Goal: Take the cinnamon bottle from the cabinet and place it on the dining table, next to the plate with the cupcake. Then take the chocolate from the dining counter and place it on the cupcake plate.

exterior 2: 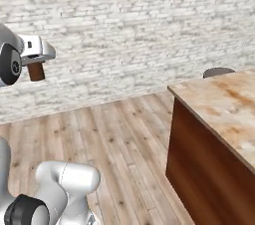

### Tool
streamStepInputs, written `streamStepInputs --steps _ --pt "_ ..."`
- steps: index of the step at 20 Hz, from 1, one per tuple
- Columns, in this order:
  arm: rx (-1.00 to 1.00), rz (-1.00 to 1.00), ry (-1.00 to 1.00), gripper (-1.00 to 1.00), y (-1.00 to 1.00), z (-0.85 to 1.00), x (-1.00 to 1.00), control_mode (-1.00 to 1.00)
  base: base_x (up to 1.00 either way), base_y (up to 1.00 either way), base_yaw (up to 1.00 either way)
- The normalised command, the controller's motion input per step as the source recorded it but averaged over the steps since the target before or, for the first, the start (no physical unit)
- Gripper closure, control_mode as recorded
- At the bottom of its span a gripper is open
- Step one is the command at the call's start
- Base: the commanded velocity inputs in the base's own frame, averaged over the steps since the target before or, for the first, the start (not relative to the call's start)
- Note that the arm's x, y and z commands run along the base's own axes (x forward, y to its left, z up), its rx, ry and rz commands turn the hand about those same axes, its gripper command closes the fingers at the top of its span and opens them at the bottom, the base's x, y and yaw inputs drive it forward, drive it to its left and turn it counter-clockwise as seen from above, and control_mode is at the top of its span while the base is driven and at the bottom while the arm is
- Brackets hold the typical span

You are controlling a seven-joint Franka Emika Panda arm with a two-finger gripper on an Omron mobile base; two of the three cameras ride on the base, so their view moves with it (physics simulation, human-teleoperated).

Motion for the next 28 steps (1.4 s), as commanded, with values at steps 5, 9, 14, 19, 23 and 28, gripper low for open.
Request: streamStepInputs --steps 5,9,14,19,23,28 --pt "0.00 0.00 0.00 1.00 0.00 0.00 0.00 1.00 0.05 0.17 -0.72" --pt "0.00 0.00 0.00 1.00 0.00 0.00 0.00 1.00 0.57 0.74 -0.46" --pt "0.00 0.00 0.00 1.00 0.00 0.00 0.00 1.00 0.95 0.97 -0.28" --pt "0.00 0.00 0.00 1.00 0.00 0.00 0.00 1.00 1.00 0.93 -0.30" --pt "0.00 0.00 0.00 1.00 0.00 0.00 0.00 1.00 1.00 0.73 -0.40" --pt "0.00 0.00 0.00 1.00 0.00 0.00 0.00 1.00 1.00 0.58 -0.54"
